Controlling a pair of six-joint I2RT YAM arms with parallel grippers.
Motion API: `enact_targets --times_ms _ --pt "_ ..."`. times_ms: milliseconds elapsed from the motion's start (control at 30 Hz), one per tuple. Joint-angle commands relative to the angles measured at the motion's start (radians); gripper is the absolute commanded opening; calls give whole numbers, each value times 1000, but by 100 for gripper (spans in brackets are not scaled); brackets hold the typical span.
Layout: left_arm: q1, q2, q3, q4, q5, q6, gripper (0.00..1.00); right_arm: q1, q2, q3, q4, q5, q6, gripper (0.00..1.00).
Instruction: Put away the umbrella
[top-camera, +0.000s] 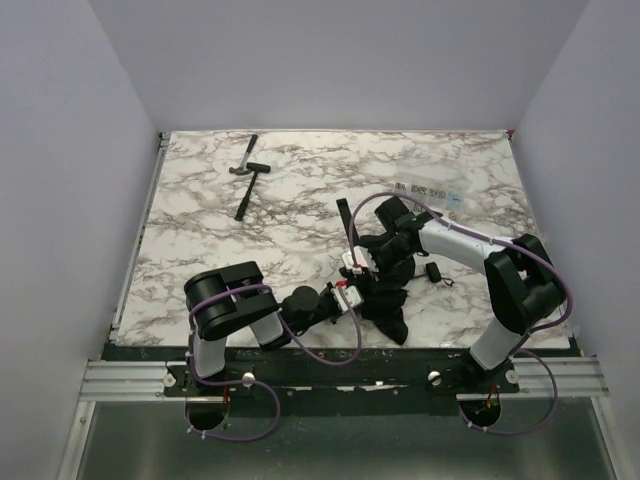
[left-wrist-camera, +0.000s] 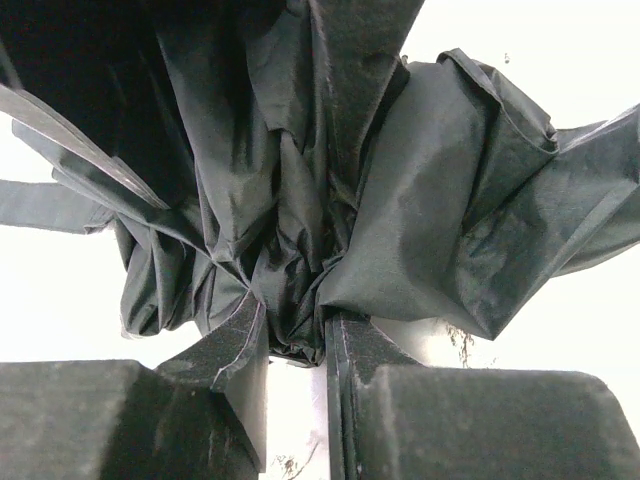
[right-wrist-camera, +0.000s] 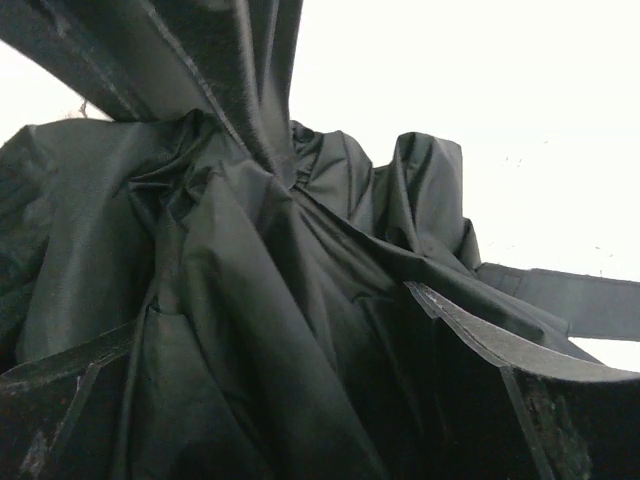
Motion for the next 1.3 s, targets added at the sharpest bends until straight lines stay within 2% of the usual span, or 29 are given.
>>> enact_targets --times_ms 0,300,500,533,700,767,967,1067,1233,1267 --pt "12 32 3 -240 49 -28 6 23 1 63 -131 -61 175 83" --pt "13 33 20 -283 66 -32 5 23 -74 142 -219 -71 240 88" --pt "13 32 21 -291 69 -37 5 23 -155 124 -218 -40 335 95" --pt "12 33 21 -292 70 -36 4 23 -179 108 -200 -35 353 99" --pt "14 29 31 -319 81 -40 4 23 -286 -43 -16 22 463 100" --pt "15 23 35 -329 88 -45 4 22 -312 -98 15 30 449 100" --pt "19 13 45 -351 110 -51 4 24 -406 -335 288 158 395 100" --pt "18 11 48 -360 123 -51 4 23 -371 -389 361 256 336 100" --pt "18 7 57 -377 150 -48 4 23 -281 -465 499 295 258 99" --pt "19 4 58 -382 153 -49 4 23 -261 -470 503 307 234 96"
